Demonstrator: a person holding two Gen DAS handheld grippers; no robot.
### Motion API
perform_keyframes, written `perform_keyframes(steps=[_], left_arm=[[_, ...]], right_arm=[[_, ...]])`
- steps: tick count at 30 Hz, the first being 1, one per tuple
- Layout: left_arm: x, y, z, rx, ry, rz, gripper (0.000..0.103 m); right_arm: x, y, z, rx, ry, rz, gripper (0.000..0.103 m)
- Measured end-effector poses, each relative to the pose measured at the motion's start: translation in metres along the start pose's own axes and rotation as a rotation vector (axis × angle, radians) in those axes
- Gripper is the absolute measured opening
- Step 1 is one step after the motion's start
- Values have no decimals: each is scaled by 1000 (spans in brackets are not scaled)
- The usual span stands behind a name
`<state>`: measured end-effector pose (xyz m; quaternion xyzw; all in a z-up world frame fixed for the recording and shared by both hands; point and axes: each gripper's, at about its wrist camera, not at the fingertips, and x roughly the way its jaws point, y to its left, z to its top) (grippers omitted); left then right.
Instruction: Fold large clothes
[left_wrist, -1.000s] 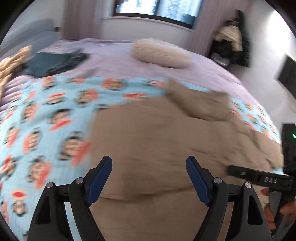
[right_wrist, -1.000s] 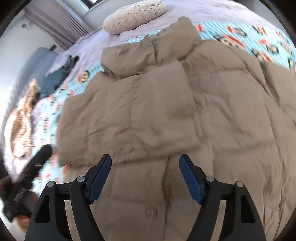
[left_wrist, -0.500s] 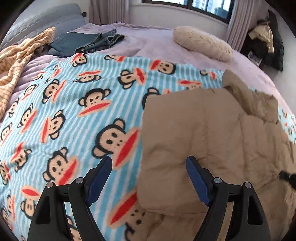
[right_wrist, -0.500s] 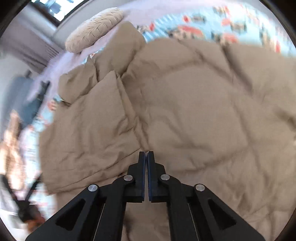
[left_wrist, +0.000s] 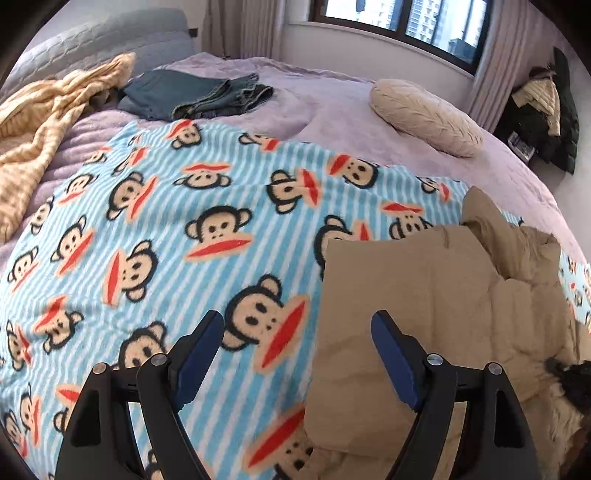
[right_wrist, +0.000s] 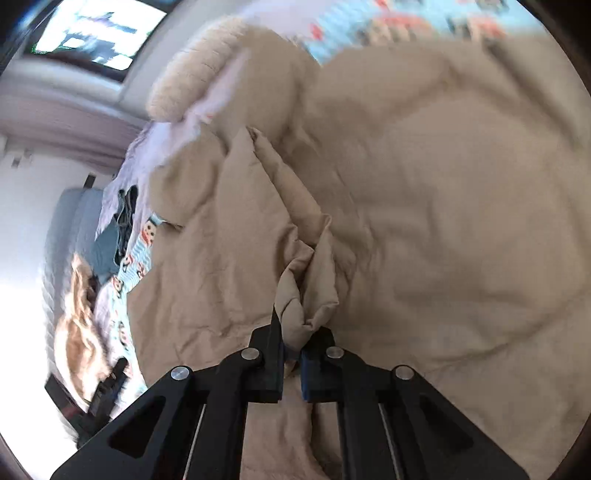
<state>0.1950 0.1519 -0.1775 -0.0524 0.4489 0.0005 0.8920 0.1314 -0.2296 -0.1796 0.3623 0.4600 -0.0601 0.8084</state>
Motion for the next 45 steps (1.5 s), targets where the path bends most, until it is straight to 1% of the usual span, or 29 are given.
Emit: perform_keyframes(steps=[2,3,4,5,7,9,10,12,14,16,17,19,21,24,25,27,28,30,31,32,34,36,37,38,39,40,41,43,45], left_arm=[[16,-14,-6,64,24,12,82],[29,-22,-13,103,44,32,82],[44,-30,-21,137,67,39,82],[54,-36,-27,156,80,38,82],[66,-41,-35,175,87,58,84],[63,-39,-31,154,96,57,84],[56,-36,-25,143,98,52,84],[42,-30,-15,135,66,39,84],[29,-22,-1,119,21,48,84],[28,-14,13,91,7,48,84],[34,-11,20,75,15,50,84],[48,-13,23,69,44,55,84],[65,-19,16,86,76,82,84],[79,-23,6,92,86,112,84],[82,-23,5,86,89,111,84],[84,-20,4,70,101,106,84],[83,-20,6,71,105,112,84],[74,-21,10,91,104,134,84],[68,-22,12,103,98,139,84],[59,-25,13,116,89,134,84],[35,-33,13,144,70,102,84],[16,-43,12,165,60,68,84],[4,-52,9,180,64,40,84],[-4,-61,6,192,69,23,84],[-12,-71,2,204,73,3,84],[-19,-81,-2,218,77,-16,84],[-27,-95,-8,233,86,-40,84],[-39,-121,-22,251,109,-89,84],[-48,-147,-32,275,132,-127,84]], right_arm=[[-9,-5,1,-45,-22,-92,7],[-5,-15,2,-37,-2,-125,7],[0,-22,3,-15,15,-131,7],[6,-30,4,10,33,-115,7],[9,-36,6,25,41,-101,6],[3,-34,5,34,46,-116,11],[-3,-36,4,39,49,-131,17],[-26,-36,-1,31,10,-157,18],[-51,-25,-1,-25,-89,-199,18],[-65,-17,1,-74,-149,-199,18],[-67,-14,3,-95,-158,-187,18],[-58,-5,10,-140,-127,-159,18],[-37,2,10,-188,-78,-169,18],[-8,-15,1,-173,0,-216,18],[-4,-22,-2,-161,10,-215,13],[-4,-33,-4,-141,2,-181,13],[-7,-34,-3,-133,4,-179,13],[-17,-36,-1,-125,5,-195,15],[-22,-38,-1,-121,8,-209,18],[-29,-42,0,-111,11,-213,18],[-44,-53,-2,-67,14,-174,18],[-60,-62,-3,-30,12,-155,19],[-68,-69,-6,-11,13,-152,27],[-72,-73,-9,1,12,-149,38],[-78,-77,-11,15,11,-144,44],[-84,-82,-14,26,8,-140,54],[-90,-87,-17,33,7,-138,57],[-99,-96,-21,52,10,-139,58],[-108,-110,-24,86,16,-122,61]])
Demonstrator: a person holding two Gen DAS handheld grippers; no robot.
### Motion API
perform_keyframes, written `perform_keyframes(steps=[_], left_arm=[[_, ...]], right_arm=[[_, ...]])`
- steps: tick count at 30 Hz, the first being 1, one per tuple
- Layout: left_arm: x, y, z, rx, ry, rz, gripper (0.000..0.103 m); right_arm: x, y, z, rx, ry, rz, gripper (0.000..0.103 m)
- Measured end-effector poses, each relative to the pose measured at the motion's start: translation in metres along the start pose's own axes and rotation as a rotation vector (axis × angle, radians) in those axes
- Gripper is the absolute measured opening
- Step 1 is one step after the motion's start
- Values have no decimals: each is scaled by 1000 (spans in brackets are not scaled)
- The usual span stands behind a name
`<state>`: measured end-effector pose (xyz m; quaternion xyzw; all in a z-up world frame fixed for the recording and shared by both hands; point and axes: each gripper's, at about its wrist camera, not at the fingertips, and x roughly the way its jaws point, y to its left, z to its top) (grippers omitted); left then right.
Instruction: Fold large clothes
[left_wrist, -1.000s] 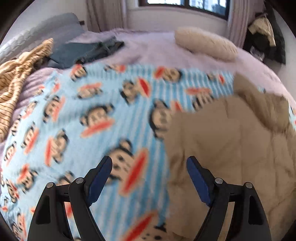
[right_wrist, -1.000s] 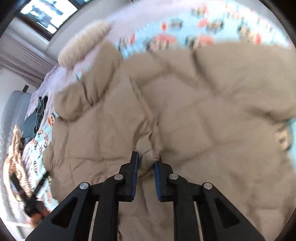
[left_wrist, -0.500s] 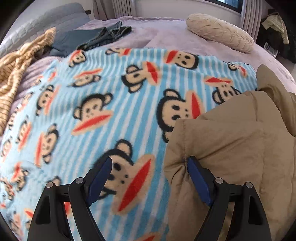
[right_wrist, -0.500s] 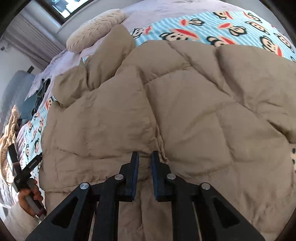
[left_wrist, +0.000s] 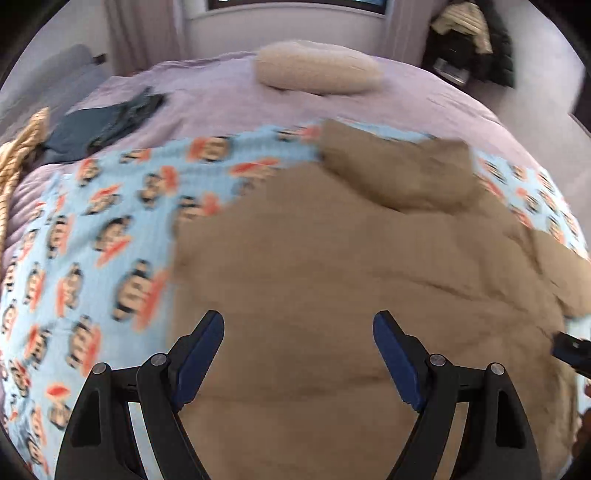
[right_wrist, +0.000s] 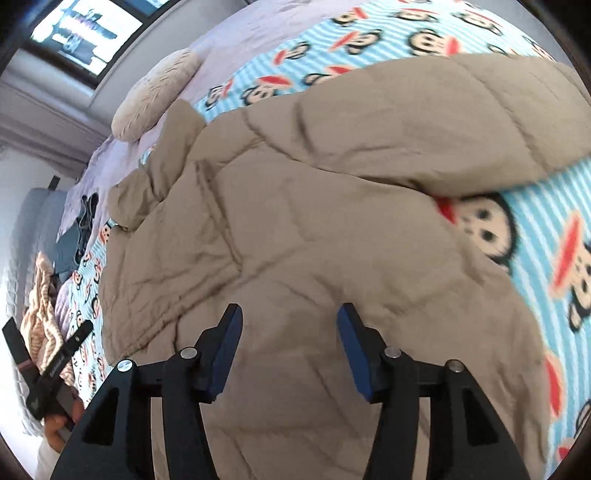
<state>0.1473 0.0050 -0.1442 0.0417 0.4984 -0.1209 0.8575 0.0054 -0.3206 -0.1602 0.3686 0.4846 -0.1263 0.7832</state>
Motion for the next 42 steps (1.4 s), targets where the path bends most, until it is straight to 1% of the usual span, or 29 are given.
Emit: perform_keyframes(steps=[2,3,4,8,11,12,13,14,15,16,19,21,26,28,30,34,36,40,42], left_arm=[[-3,-31,-5,34,20,-33,84],[-3,-45,-7,48,30,-48,84],[-3,-57,-8,57,38,-58,84],[0,-108,-17,80,89,-108,84],[0,-141,-22,106,103,-112,84],[1,-150,-23,111,107,-116,86],[2,-156,-24,113,113,-118,93],[0,-165,-25,114,119,-119,103],[-1,-171,-26,115,113,-121,103],[-3,-177,-26,123,108,-123,103],[-3,-198,-26,151,108,-118,103],[-1,-211,-25,159,118,-123,103],[3,-238,-27,183,131,-121,103],[5,-247,-29,191,139,-117,103],[6,-255,-30,200,143,-107,103],[9,-263,-28,185,152,-107,103],[10,-264,-27,181,156,-109,103],[12,-262,-26,166,171,-124,103],[10,-261,-26,162,172,-130,103]], right_arm=[[-4,-12,3,31,1,15,73],[-7,-19,3,44,-5,22,75],[-13,-27,4,56,-10,28,80],[-30,-58,10,100,-26,25,82],[-42,-86,16,146,-48,26,82],[-46,-96,18,164,-57,25,82],[-50,-106,21,180,-65,23,85],[-54,-115,22,190,-67,23,94],[-56,-123,23,201,-70,26,97],[-59,-132,25,214,-74,32,103],[-67,-155,28,244,-89,31,103],[-72,-172,30,272,-115,26,103],[-86,-213,40,397,-240,68,103],[-89,-226,54,414,-231,72,103],[-90,-235,68,426,-225,104,103],[-96,-249,95,436,-288,167,103],[-96,-259,108,479,-306,216,103],[-87,-282,124,595,-322,278,102],[-83,-291,131,638,-330,326,97]])
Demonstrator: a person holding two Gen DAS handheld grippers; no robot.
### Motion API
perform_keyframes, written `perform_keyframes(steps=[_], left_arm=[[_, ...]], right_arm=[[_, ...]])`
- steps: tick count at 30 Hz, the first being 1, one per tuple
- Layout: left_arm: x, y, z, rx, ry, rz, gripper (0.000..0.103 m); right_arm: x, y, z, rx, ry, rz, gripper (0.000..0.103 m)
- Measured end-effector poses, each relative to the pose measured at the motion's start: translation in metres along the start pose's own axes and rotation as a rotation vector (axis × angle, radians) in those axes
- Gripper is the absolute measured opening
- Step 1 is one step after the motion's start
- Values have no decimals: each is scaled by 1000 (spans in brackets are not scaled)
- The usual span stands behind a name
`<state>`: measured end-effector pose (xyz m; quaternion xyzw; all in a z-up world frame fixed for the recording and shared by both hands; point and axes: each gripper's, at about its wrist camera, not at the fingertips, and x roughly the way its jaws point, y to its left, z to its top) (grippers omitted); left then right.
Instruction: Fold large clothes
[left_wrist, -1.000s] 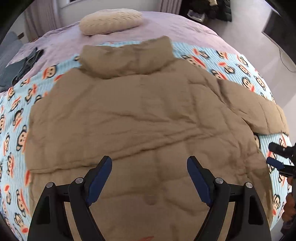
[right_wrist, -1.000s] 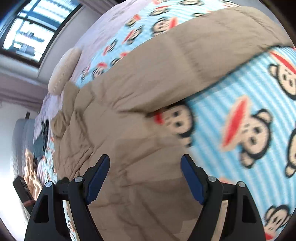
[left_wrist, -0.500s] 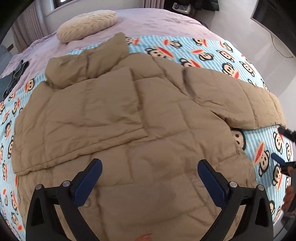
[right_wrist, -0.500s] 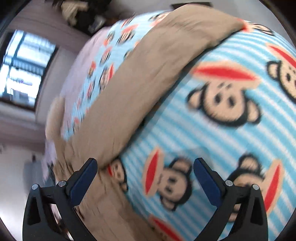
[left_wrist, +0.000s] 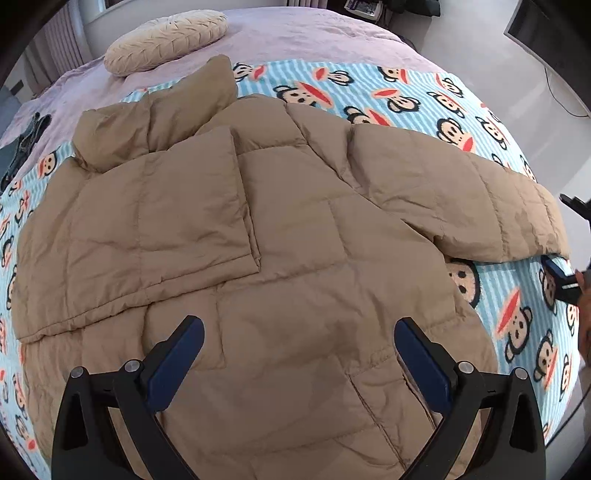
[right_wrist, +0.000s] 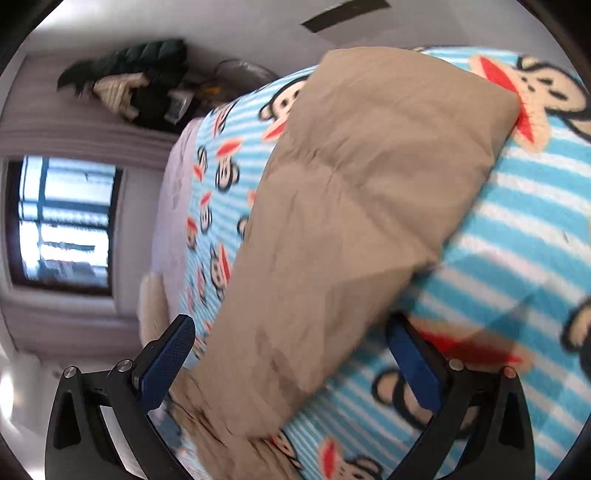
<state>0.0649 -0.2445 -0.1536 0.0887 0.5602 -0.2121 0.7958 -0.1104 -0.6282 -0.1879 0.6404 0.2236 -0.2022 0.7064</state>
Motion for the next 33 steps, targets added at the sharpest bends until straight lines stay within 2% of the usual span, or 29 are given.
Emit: perform_keyframes(steps=[2,3,4,5,6,9,12,16,21,25,27,30,33], left_arm=[[-2,2,0,-7,-1,-9,103],[-3,4,0,-11,-3,-8,103],[-4,6,0,-17,-7,-5,103],[-5,9,0,-24,-11,-1,103],[-6,12,0,-30,-14,2,103],[-11,24,1,-57,-27,11,103],[-15,43,2,-87,-34,17,103],[-21,74,3,-128,-53,38,103],[-27,122,5,-204,-86,70,103],[-33,155,4,-249,-111,89,103],[-36,173,2,-268,-124,97,103],[-39,197,-3,-290,-136,108,103],[-41,222,-7,-326,-146,114,103]], right_arm=[[7,-3,6,42,23,33,71],[12,-5,9,64,36,45,64],[16,-8,13,94,49,66,43],[21,-12,14,133,61,67,14],[24,-16,14,171,63,69,7],[28,-11,9,185,65,135,6],[27,15,1,83,72,149,6],[29,68,-20,-110,90,139,6],[48,141,-64,-326,134,151,6],[75,202,-123,-539,184,155,6],[93,232,-162,-658,219,159,6],[111,253,-224,-811,277,166,6],[143,262,-287,-921,365,135,6]])
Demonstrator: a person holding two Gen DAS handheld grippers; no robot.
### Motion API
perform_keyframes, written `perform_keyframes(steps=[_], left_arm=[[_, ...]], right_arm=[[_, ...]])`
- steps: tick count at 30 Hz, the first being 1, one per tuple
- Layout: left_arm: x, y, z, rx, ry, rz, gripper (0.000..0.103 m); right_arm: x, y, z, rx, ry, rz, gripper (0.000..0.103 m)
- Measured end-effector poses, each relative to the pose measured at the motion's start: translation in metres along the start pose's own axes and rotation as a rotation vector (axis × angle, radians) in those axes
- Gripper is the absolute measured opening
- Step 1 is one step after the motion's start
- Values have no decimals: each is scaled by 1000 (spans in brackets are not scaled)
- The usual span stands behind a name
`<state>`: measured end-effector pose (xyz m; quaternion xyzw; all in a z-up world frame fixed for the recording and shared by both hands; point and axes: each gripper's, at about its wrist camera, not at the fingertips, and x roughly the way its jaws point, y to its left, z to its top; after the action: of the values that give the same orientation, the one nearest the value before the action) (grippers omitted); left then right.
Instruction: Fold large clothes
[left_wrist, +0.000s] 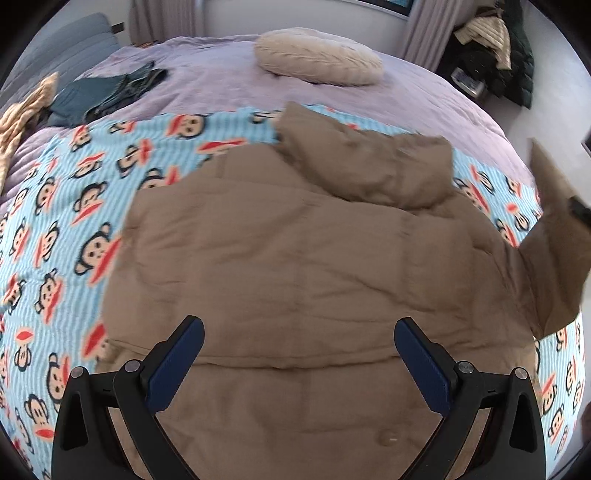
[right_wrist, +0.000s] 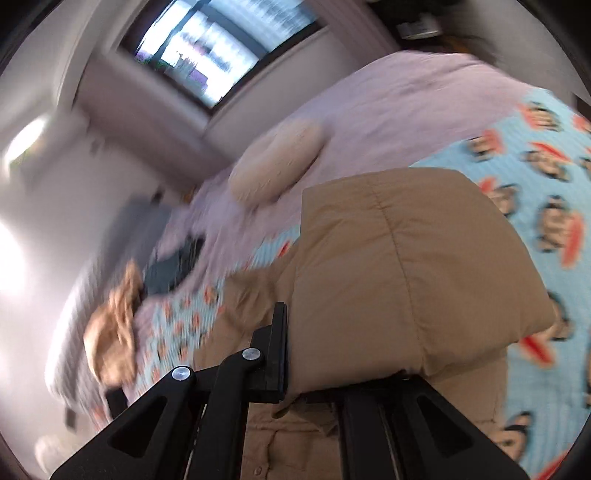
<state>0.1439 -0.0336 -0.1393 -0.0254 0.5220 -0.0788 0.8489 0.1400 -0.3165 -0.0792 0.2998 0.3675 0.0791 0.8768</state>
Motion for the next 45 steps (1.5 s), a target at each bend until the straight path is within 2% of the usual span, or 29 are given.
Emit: perform_keyframes(steps=[4,8,12,16,18,19,20,22,23,26,30,31,32,33,34,35,39,42,45], left_arm=[[4,30,3,-33,-10,14,103],[9,52,3,-41,-16,22,103],[16,64,0,-48,-10,19,103],[23,66,-2,-60,0,2,103],[26,63,-2,-66,5,-11,103],[27,62,-1,-67,6,-19,103],[28,59,0,-68,5,-28,103],[29,56,0,-67,5,-40,103],[29,56,1,-68,4,-50,103],[27,58,3,-72,-1,-66,103],[20,68,4,-76,-16,-82,103],[18,71,4,-77,-20,-86,103],[16,75,4,-82,-24,-89,103],[15,80,4,-89,-26,-92,103],[14,84,4,-100,-25,-94,103],[13,90,4,-123,-20,-104,103],[10,108,7,-205,-26,-187,103],[7,113,11,-237,-49,-259,103],[7,115,15,-267,-54,-357,103]], right_arm=[[66,33,-36,-82,124,-60,6],[114,29,-68,-101,212,-146,6],[129,15,-84,-61,246,-194,8],[131,9,-85,-42,254,-209,8],[128,9,-82,-28,269,-207,12],[125,9,-81,-14,274,-198,22],[120,11,-79,-1,273,-186,38],[107,12,-79,31,254,-165,60],[98,12,-80,48,237,-158,60],[70,2,-81,134,189,-142,60],[42,-24,-72,252,81,-169,60],[38,-30,-68,273,60,-181,57],[36,-36,-64,301,41,-193,35],[38,-41,-60,325,44,-199,19],[40,-43,-56,331,46,-198,9],[43,-39,-52,315,42,-193,8],[59,7,-48,117,78,-136,8],[84,54,-63,-56,173,-107,8],[105,79,-89,-171,282,-132,13]])
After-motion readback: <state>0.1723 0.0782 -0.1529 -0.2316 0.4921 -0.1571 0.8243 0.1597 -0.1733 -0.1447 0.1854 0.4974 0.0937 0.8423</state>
